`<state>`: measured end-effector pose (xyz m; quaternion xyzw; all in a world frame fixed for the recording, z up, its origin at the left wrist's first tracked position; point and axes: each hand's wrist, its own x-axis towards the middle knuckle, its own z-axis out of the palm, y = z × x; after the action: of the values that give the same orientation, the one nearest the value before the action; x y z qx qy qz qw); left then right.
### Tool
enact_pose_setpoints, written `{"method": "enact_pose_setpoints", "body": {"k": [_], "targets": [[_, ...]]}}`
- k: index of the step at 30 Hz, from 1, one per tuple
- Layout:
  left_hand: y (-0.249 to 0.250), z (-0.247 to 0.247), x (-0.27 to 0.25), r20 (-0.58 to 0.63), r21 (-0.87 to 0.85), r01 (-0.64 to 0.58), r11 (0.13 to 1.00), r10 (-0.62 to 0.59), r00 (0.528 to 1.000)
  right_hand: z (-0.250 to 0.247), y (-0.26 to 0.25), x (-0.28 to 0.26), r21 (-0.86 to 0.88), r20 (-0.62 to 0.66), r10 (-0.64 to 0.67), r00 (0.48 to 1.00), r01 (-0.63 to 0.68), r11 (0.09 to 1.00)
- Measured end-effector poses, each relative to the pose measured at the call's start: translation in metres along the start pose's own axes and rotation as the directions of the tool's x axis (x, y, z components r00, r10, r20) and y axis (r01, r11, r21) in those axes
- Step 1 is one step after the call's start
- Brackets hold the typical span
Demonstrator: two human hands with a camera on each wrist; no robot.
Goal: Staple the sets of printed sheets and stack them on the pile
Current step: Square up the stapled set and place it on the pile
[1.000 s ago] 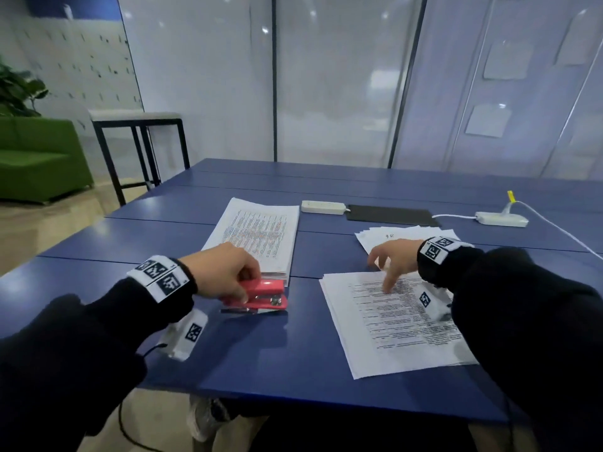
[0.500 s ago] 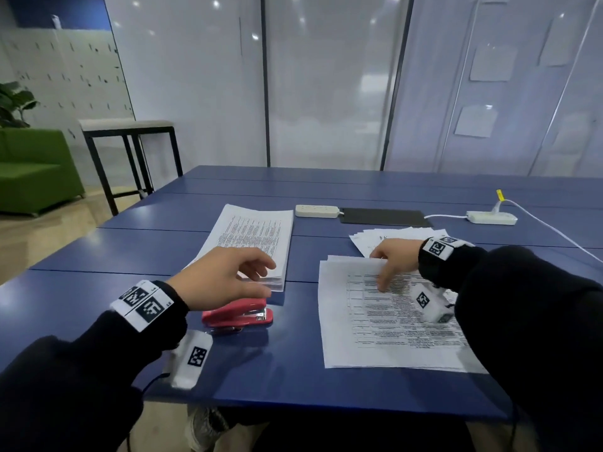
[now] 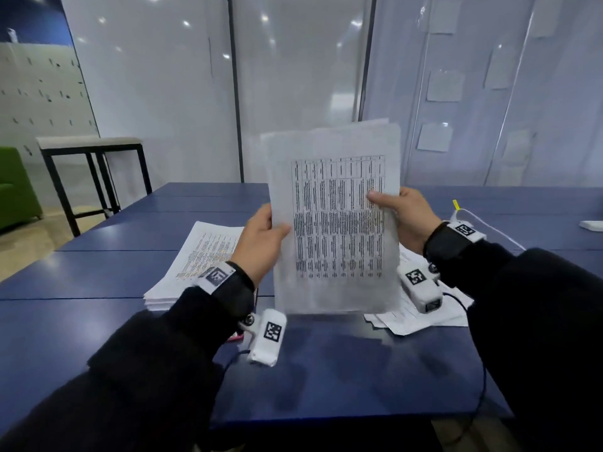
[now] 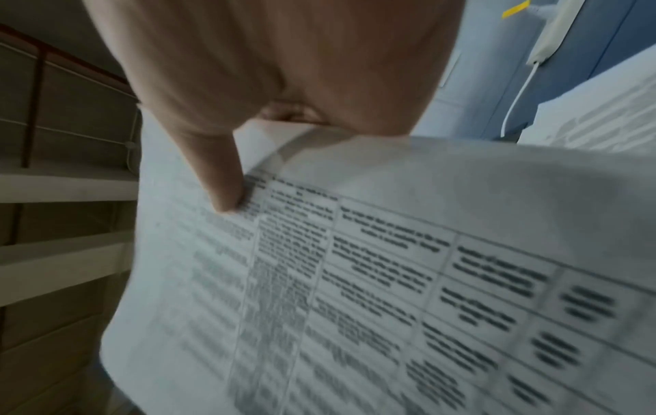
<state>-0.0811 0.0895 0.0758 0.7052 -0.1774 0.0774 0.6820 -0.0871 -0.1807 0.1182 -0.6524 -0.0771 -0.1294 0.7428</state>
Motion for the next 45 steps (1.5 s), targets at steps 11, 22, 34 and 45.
{"method": "enact_pose_setpoints", "body": {"k": [11, 22, 34, 45], "targets": [[0.023, 0.009, 0.011, -0.134, 0.025, -0.072, 0.997, 0.074, 0.988, 0.015, 0.015, -0.017, -0.086, -0.165, -0.117, 0.979, 0.104, 0.991], [0.059, 0.010, 0.025, -0.188, 0.057, -0.152, 0.987, 0.160, 0.969, 0.044, 0.001, -0.001, -0.105, -0.231, -0.215, 0.949, 0.195, 0.975], [0.037, -0.018, 0.030, -0.138, 0.070, -0.152, 0.986, 0.161, 0.977, 0.053, 0.011, -0.003, -0.222, -0.156, -0.233, 0.960, 0.196, 0.955], [0.013, -0.020, 0.009, -0.140, 0.148, -0.084, 0.985, 0.105, 0.985, 0.054, 0.033, -0.017, -0.160, -0.179, -0.151, 0.972, 0.123, 0.979]]}}
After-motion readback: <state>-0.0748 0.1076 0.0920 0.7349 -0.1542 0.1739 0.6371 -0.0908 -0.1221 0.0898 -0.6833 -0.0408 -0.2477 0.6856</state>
